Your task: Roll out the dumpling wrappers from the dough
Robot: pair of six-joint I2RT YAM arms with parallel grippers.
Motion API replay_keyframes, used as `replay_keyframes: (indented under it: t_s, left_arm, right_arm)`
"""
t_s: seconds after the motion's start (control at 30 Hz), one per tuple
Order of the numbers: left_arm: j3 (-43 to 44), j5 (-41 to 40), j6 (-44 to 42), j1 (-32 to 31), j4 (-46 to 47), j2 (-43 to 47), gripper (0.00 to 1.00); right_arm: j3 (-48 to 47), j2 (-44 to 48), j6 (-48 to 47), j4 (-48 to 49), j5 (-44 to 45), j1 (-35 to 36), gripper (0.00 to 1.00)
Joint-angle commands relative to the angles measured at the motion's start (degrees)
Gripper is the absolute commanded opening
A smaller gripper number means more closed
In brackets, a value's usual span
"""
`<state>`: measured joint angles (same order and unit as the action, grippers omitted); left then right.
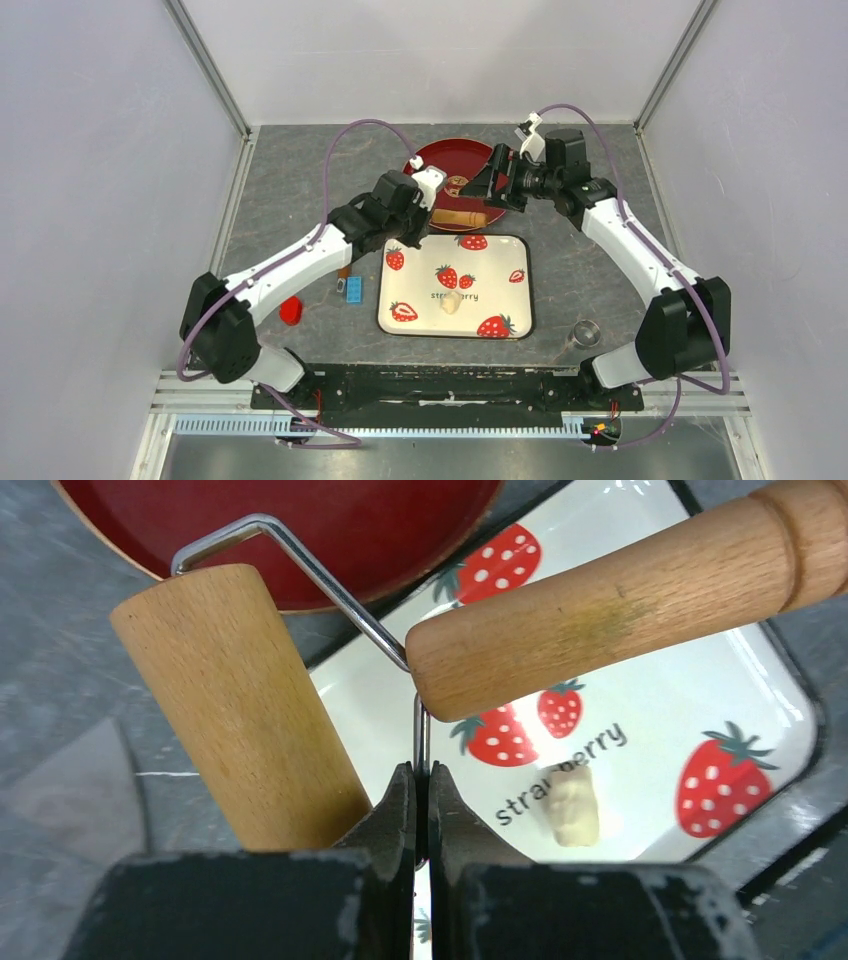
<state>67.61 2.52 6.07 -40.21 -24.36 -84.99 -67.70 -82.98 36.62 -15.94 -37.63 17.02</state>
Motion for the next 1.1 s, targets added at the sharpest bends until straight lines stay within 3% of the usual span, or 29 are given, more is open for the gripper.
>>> replay_keyframes:
  t_s: [0.0,0.13,0.4,0.7,0.9,1.07]
  left_arm:
    - [-0.83,-13.54,-11.03,-4.09,5.29,5.52,0.02]
    - [-1.58,-16.47,-11.23,-5.50,6.97,7.13,0.02]
    - [-1.96,-24.27,-14.79,-9.10,7.93,6.95,0.02]
    - [-2.66,-25.62,-12.30,-9.10,9.85,8.24,0.02]
    - [-2.47,-24.91,-11.00,-9.10,9.42,8.13,0.02]
    - [-2.49,-24.95,-10.12,-9.14,9.24,8.43,0.02]
  right_arm:
    - [-4.46,-1.86,-1.17,-3.18,-1.42,0.38,0.98]
    - [-3.56,-2.72,-0.76,-2.55,-3.23,1.30,0.97]
    - [-0.03,-3.41,3.77,2.66,-6.15,4.25,0.78]
    - [9.89,1.14,12.16,15.36,-6.65,4.41,0.75]
    - [16.26,3.67,22.46,31.98,-6.85,4.48,0.68]
    - [17.99,4.57,23.19,33.84,-5.00,4.53,0.68]
